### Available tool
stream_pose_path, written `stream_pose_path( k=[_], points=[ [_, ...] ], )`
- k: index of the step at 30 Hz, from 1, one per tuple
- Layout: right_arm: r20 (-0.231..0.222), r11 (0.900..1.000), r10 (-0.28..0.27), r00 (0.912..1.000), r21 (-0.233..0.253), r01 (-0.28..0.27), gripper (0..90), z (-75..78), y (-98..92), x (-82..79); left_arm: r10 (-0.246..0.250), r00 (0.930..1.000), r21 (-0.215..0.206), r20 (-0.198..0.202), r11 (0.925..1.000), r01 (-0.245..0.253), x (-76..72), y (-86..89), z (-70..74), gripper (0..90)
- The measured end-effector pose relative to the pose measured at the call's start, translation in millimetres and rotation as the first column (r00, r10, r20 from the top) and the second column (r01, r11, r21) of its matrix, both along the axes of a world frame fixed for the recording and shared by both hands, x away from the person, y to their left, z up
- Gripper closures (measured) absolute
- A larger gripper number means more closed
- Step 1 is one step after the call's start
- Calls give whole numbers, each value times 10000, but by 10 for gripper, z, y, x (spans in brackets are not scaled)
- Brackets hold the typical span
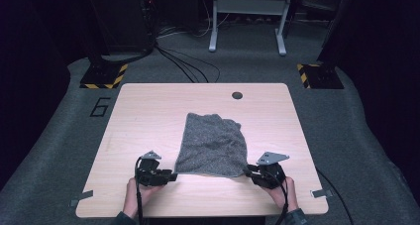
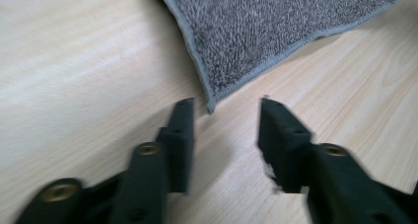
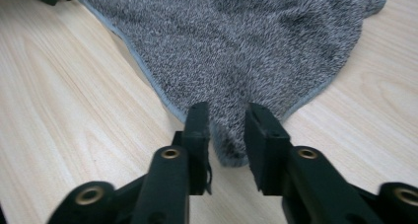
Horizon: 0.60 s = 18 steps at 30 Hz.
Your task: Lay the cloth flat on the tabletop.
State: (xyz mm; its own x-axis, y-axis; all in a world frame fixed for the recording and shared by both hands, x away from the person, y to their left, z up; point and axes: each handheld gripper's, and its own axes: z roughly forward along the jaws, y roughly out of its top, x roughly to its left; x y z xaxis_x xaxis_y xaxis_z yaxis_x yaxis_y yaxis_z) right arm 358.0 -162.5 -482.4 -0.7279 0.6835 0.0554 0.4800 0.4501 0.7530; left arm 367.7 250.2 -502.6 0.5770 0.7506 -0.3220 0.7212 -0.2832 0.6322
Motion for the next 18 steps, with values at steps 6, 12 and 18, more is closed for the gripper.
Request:
stream_pose_path(
  k=[6, 12, 18],
  points=[
    [247, 9963, -821, 9963, 266, 814, 479, 161, -61, 289, 206, 9904, 361, 1365, 9990, -257, 401, -69, 305, 286],
    [47, 9947, -1026, 9947, -49, 1026, 229, 74, 177, 655, -994, 9784, 599, 1811, 9941, 899, 852, -511, 289, 189],
    [-459, 9983, -280, 9986, -527, 255, 176, -141, 441, 836, -1741, 9787, 1741, 1092, 9727, 1536, 1005, -859, 10, 168]
  ],
)
